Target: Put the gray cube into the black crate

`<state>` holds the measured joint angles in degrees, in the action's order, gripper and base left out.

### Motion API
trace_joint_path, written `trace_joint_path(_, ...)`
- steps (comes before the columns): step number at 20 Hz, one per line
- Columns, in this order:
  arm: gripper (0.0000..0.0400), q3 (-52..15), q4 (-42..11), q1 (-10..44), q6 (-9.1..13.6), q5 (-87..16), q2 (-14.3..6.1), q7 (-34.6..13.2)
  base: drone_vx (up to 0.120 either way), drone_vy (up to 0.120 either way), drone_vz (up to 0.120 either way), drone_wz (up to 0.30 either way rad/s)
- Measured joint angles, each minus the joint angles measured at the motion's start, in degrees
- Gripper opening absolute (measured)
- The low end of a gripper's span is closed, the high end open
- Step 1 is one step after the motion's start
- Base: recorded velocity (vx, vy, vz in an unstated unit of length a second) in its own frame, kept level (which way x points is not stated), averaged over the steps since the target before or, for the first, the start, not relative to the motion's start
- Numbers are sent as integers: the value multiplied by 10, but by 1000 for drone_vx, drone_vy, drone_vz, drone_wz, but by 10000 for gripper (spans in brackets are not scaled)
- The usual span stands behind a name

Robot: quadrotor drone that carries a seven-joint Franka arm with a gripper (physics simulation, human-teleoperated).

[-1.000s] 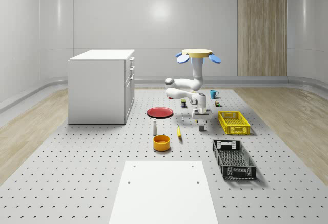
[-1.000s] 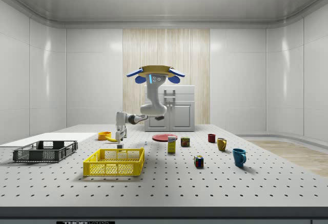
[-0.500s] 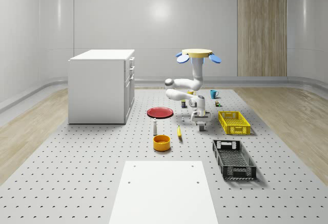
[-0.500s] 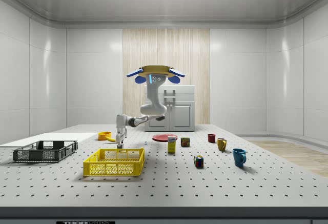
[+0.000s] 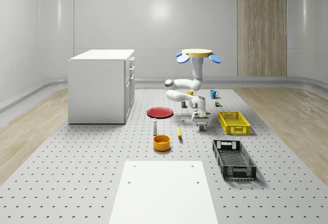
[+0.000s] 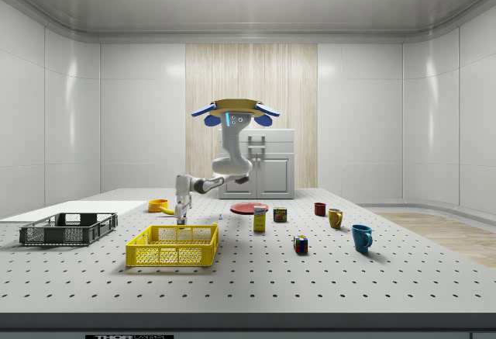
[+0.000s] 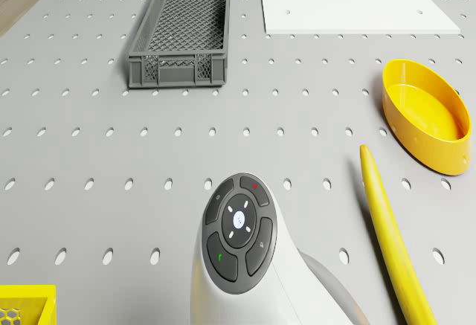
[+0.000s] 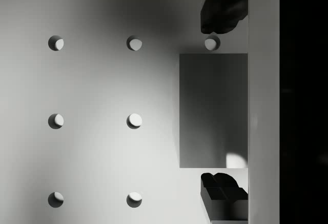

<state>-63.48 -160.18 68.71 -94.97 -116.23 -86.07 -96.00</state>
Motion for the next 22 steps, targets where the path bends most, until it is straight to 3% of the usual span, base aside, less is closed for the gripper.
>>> trace_joint_path(4,400,7,3,2,0,-7,3,0,0,0,0,0)
trace_joint_path(7,321,10,4,2,0,-10,5,0,0,0,0,0)
trace_joint_path(11,277,11,4,1,2,-13,8,1,0,0,0,0)
trace_joint_path(22,252,-8,-6,-7,17,4,12,2,0,0,4,0)
